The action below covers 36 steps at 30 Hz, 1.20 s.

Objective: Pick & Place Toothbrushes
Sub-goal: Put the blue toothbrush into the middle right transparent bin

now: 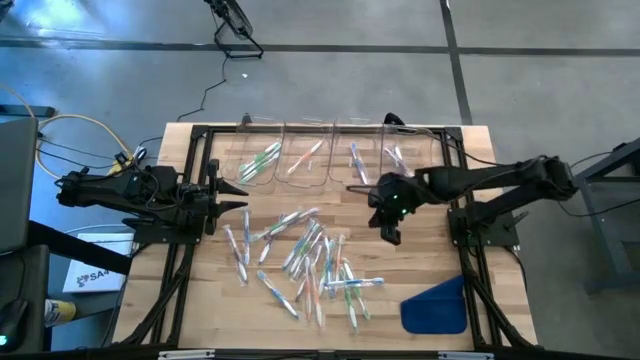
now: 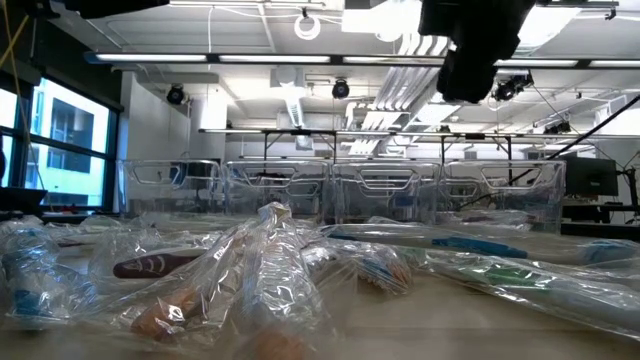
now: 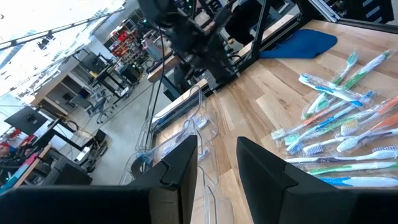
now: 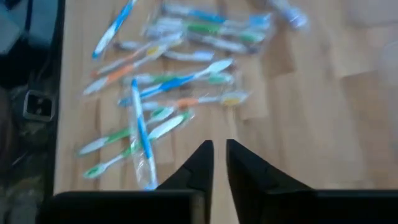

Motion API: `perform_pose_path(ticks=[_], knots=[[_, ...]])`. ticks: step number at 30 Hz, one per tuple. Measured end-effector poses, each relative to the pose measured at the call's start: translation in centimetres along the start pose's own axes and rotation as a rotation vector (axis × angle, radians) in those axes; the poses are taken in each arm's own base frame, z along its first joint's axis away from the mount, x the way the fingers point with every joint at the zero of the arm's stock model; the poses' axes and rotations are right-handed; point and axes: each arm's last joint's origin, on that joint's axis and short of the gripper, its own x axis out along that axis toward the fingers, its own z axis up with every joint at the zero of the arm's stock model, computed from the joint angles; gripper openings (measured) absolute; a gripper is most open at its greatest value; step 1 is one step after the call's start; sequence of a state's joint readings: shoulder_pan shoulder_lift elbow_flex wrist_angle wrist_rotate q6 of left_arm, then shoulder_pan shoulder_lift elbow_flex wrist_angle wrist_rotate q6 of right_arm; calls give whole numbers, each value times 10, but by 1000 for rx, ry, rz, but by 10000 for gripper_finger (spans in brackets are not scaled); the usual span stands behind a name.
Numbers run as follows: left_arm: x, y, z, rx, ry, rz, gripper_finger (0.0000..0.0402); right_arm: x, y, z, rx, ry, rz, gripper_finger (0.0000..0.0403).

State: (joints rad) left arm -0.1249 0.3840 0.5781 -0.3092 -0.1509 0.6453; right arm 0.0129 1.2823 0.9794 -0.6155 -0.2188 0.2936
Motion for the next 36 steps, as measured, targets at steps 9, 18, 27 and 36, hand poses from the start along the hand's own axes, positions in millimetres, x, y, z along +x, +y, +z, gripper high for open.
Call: perform_pose_path(ticks=[9,18,27,36], knots=[[0,0,0,0,0,0,108,24,20,-13,-59,142,37,148],[0,0,0,-2,-2,1,108,44,45,-28,-118,230,60,177],[0,1,1,-26,-11,7,108,74,60,-33,-130,220,43,165],[0,1,1,-28,-12,8,108,109,70,-48,-92,297,40,164]])
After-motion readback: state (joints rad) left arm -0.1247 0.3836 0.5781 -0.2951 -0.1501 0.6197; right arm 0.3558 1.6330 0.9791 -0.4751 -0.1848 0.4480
